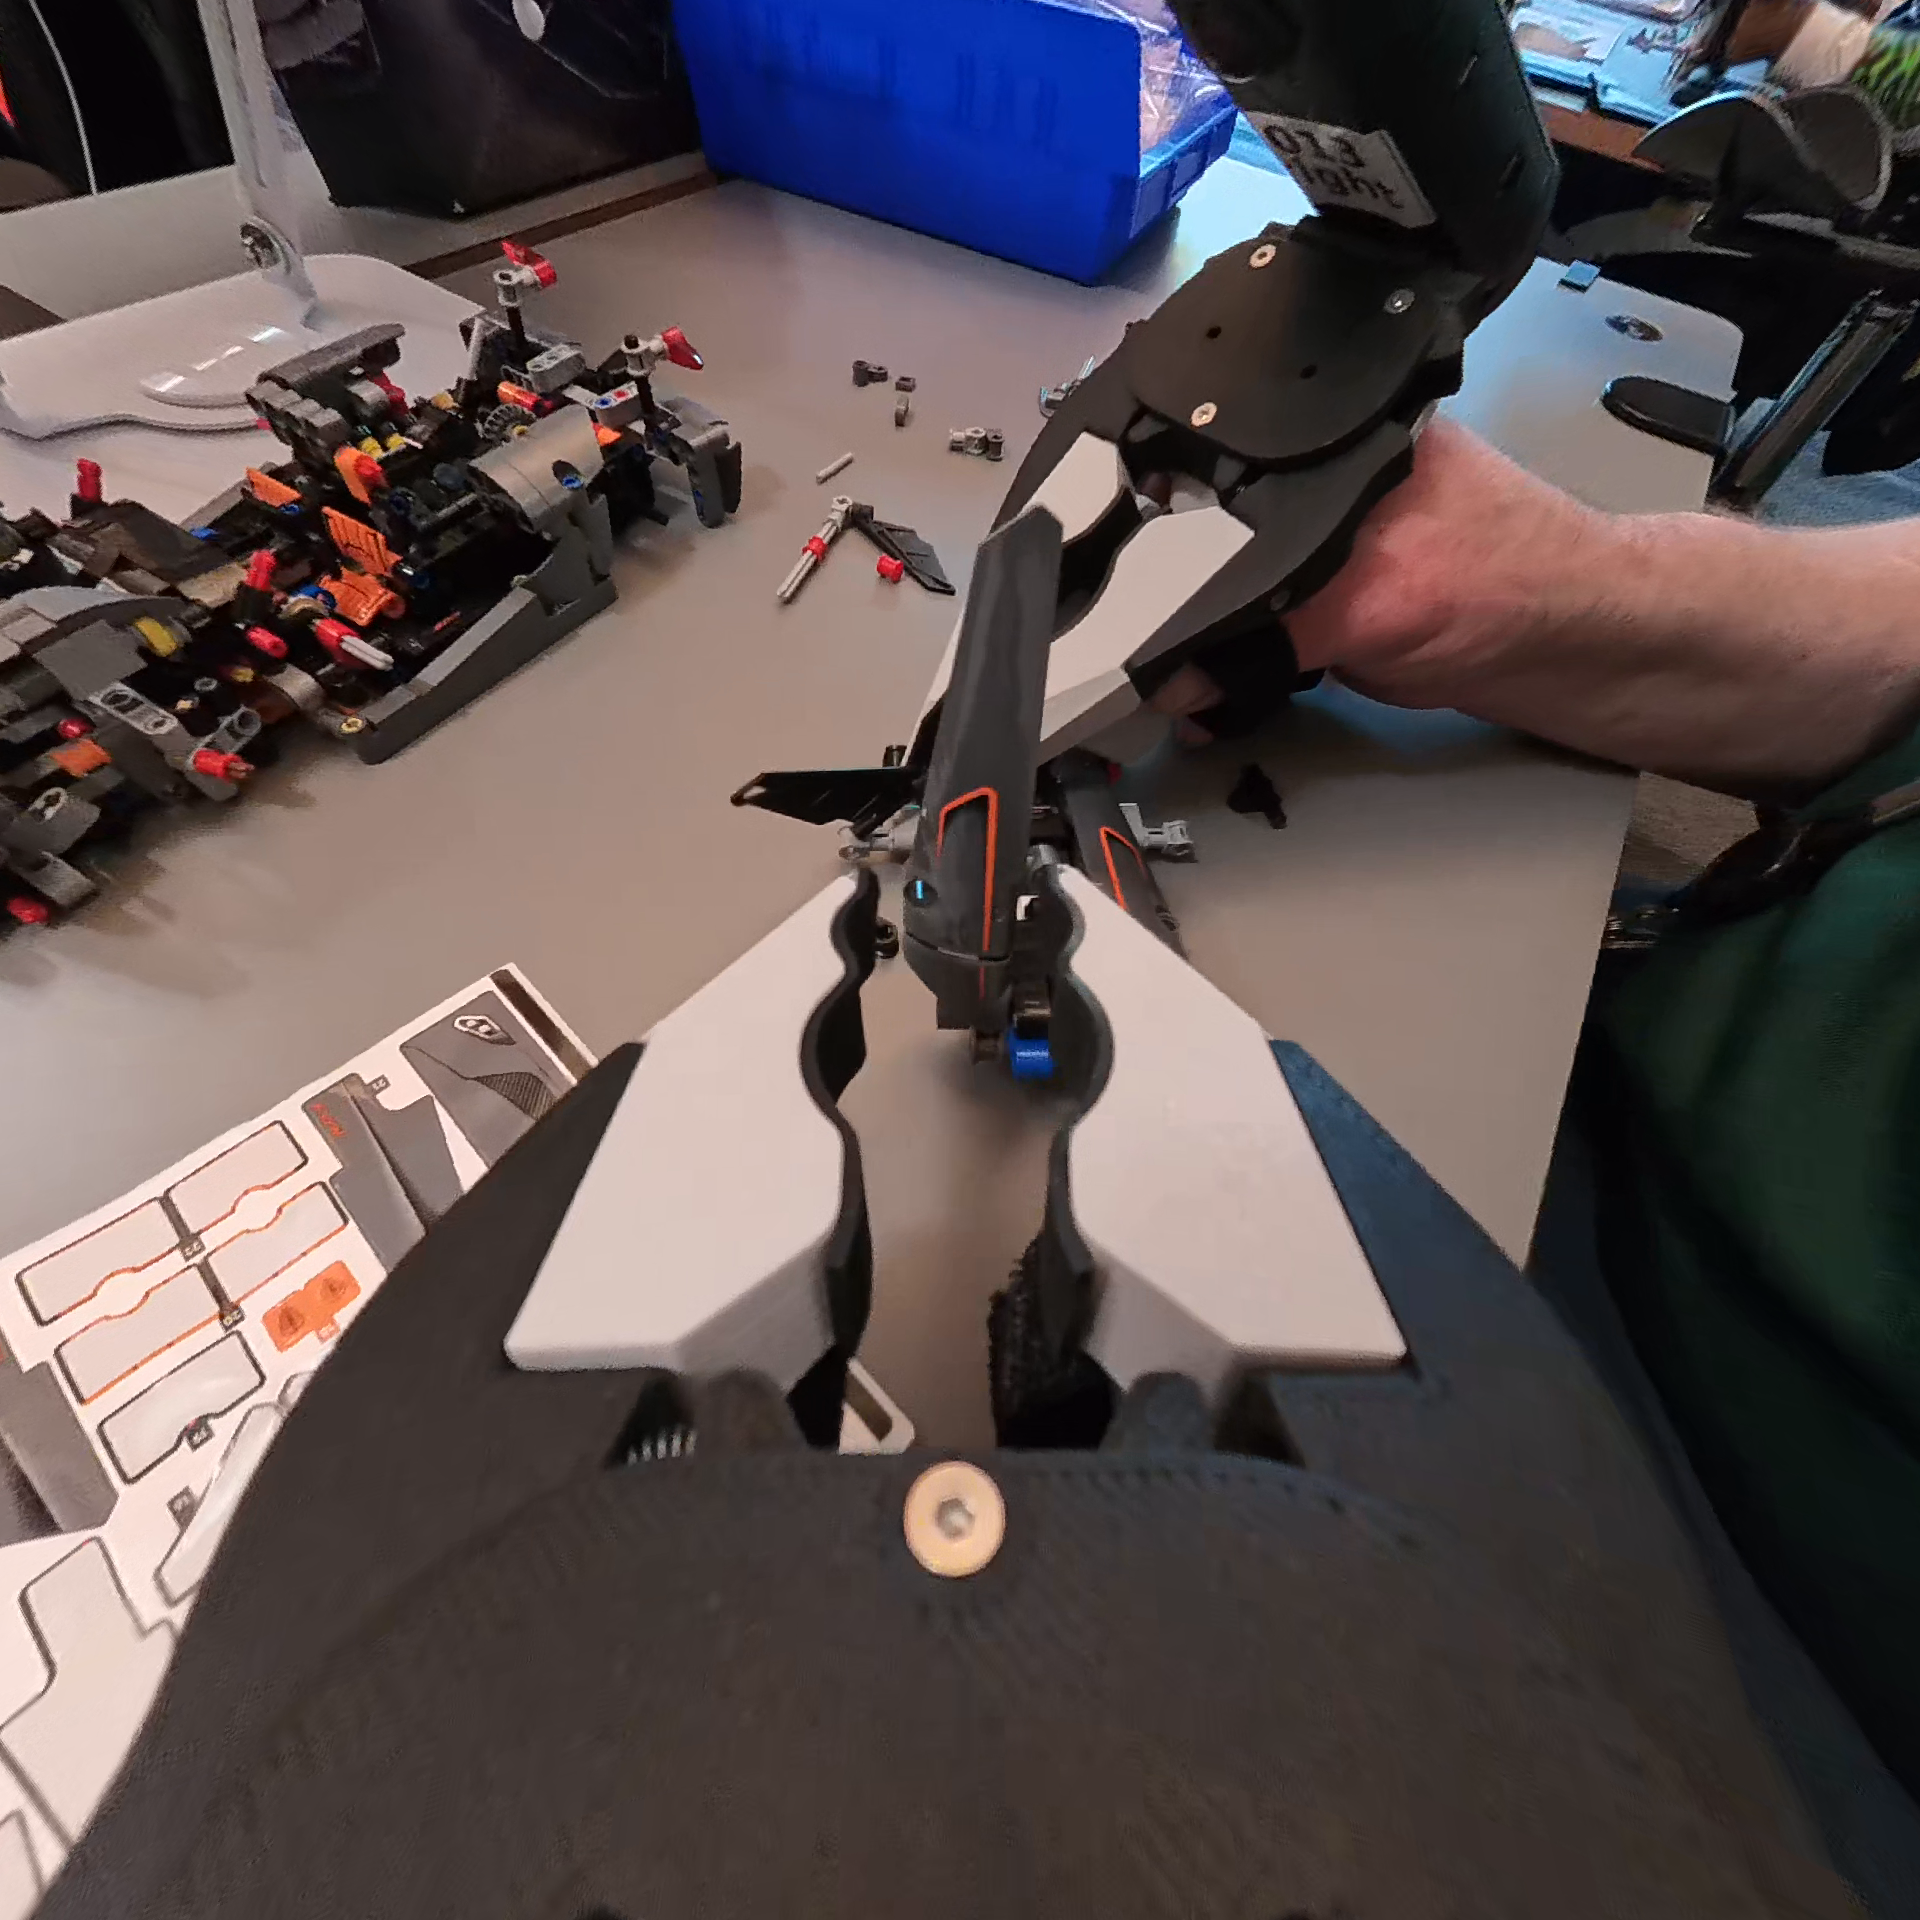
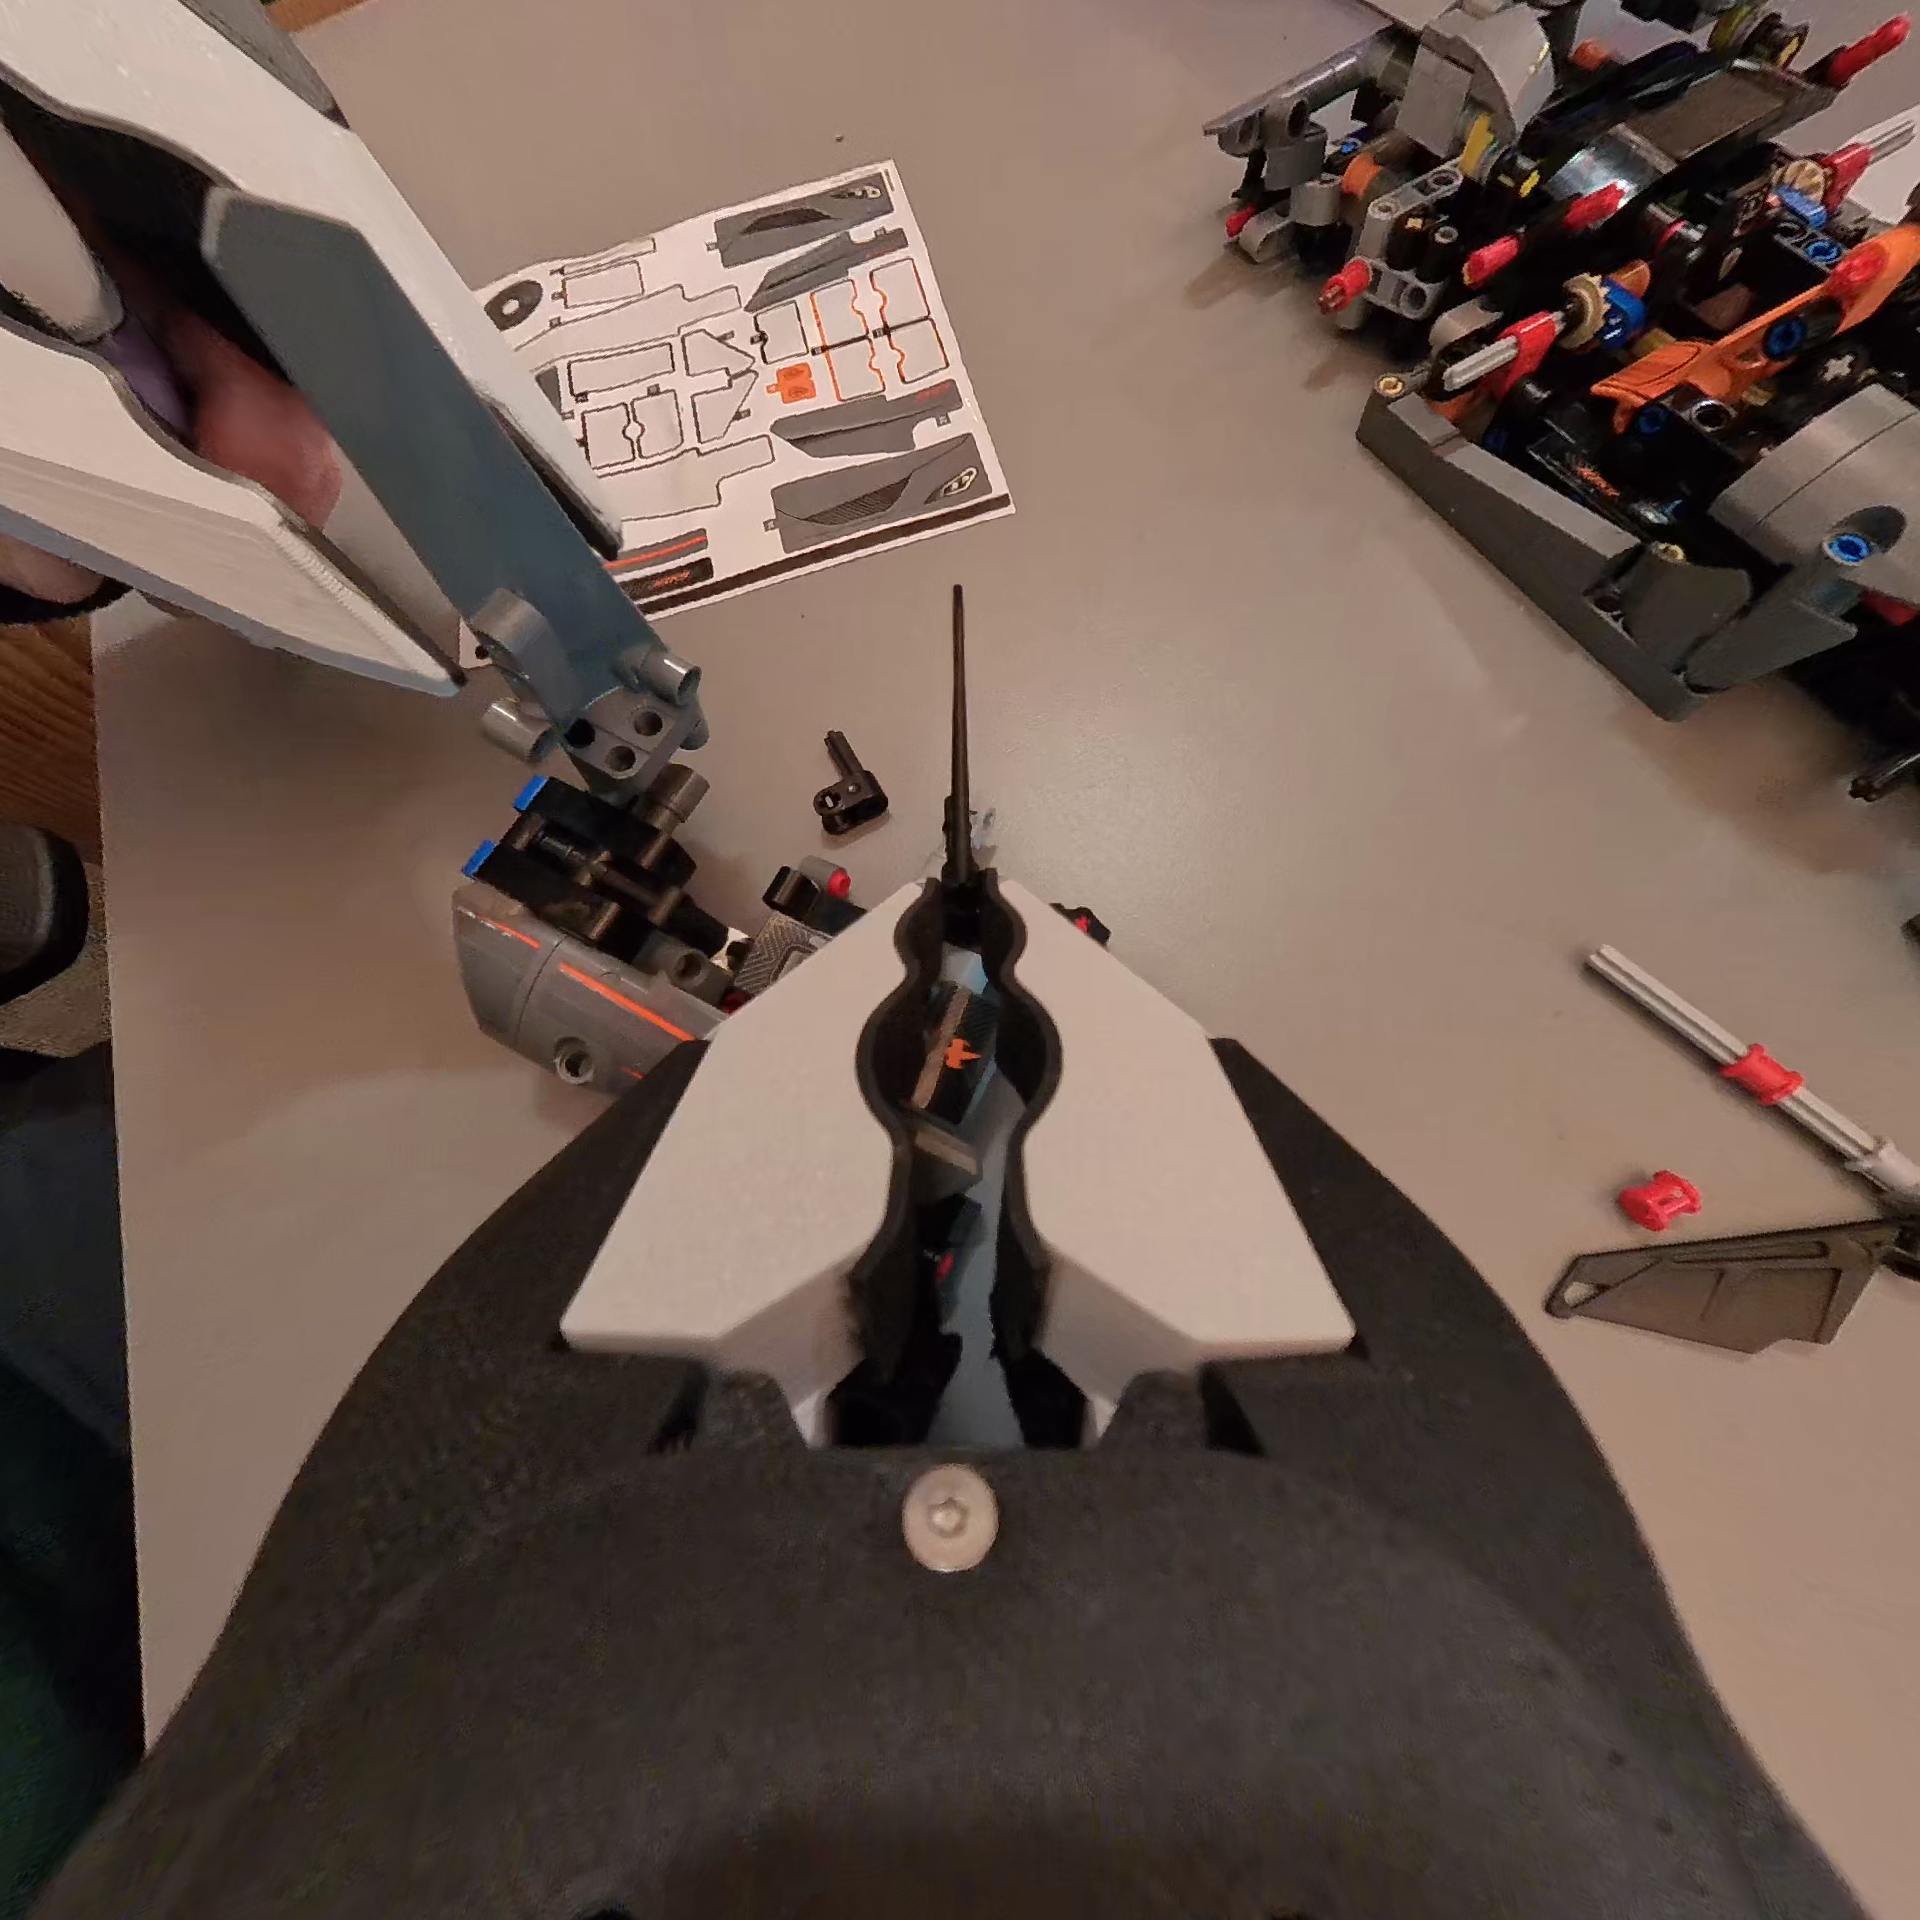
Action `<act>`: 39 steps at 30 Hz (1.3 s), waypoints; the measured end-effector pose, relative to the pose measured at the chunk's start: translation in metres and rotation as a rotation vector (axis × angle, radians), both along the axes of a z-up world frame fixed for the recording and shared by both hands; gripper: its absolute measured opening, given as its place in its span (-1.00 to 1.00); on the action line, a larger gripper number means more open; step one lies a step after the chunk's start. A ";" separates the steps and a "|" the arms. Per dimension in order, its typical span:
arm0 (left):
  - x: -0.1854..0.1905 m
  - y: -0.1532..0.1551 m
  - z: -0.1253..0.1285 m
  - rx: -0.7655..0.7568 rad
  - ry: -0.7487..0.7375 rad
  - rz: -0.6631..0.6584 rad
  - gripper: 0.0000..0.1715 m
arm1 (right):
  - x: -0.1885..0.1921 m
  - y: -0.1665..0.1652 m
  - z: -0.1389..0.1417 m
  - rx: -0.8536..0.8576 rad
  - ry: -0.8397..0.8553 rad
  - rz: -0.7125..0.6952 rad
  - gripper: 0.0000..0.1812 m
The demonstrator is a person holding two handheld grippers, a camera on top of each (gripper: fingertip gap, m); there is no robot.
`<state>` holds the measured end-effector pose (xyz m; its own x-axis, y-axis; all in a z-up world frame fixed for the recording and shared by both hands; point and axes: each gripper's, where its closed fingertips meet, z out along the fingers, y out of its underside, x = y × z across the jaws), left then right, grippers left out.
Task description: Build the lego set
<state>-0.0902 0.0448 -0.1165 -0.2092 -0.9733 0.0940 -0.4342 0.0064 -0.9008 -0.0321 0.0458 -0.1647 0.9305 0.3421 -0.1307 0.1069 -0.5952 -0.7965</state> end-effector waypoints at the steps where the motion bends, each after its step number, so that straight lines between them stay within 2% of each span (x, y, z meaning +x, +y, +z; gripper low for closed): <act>1: -0.001 0.000 0.001 -0.006 -0.004 0.002 -0.66 | 0.000 0.000 0.001 0.007 0.001 -0.001 -0.96; 27: -0.009 0.009 0.008 -0.014 -0.040 0.059 -0.57 | 0.016 -0.007 0.044 0.247 0.117 -0.026 -0.95; 35: -0.016 0.017 0.005 -0.018 -0.052 0.102 -0.55 | 0.027 -0.011 0.070 0.350 0.186 -0.056 -0.95; 39: -0.020 0.019 0.005 0.008 -0.045 0.115 -0.54 | 0.036 -0.021 0.079 0.340 0.237 -0.066 -0.95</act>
<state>-0.1098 0.0638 -0.1119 -0.0996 -0.9919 0.0789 -0.3915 -0.0338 -0.9195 0.0035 0.0250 -0.0855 0.9097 0.3433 -0.2337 -0.1325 -0.2932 -0.9468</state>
